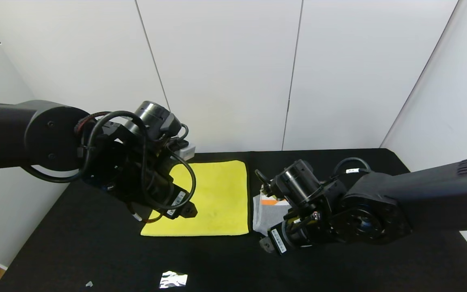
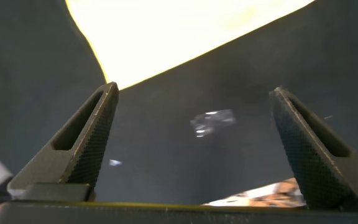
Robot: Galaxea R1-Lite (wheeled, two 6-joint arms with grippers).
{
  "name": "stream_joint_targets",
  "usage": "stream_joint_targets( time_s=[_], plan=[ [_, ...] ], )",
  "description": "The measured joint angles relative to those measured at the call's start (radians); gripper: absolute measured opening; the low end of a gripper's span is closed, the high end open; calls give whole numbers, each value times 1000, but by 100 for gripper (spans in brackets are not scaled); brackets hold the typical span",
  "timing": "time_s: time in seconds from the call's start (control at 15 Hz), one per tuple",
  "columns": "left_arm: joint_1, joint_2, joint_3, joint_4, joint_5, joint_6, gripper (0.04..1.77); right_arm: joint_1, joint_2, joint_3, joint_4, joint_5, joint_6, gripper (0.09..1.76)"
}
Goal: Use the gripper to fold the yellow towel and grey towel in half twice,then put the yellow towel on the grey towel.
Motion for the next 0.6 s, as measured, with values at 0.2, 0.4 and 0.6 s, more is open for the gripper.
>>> stream_joint_targets(
  time_s=[0.2, 0.4, 0.6],
  plan=[
    [54, -4, 4, 3, -4, 124, 172, -5, -35, -19, 24, 13, -57, 170],
    [116, -6, 14, 7, -14, 221, 172, -6, -43, -53, 30, 13, -91, 170],
    [160, -4, 38, 5, -15, 279, 172, 0, -31, -116, 48, 13, -98, 170]
  ],
)
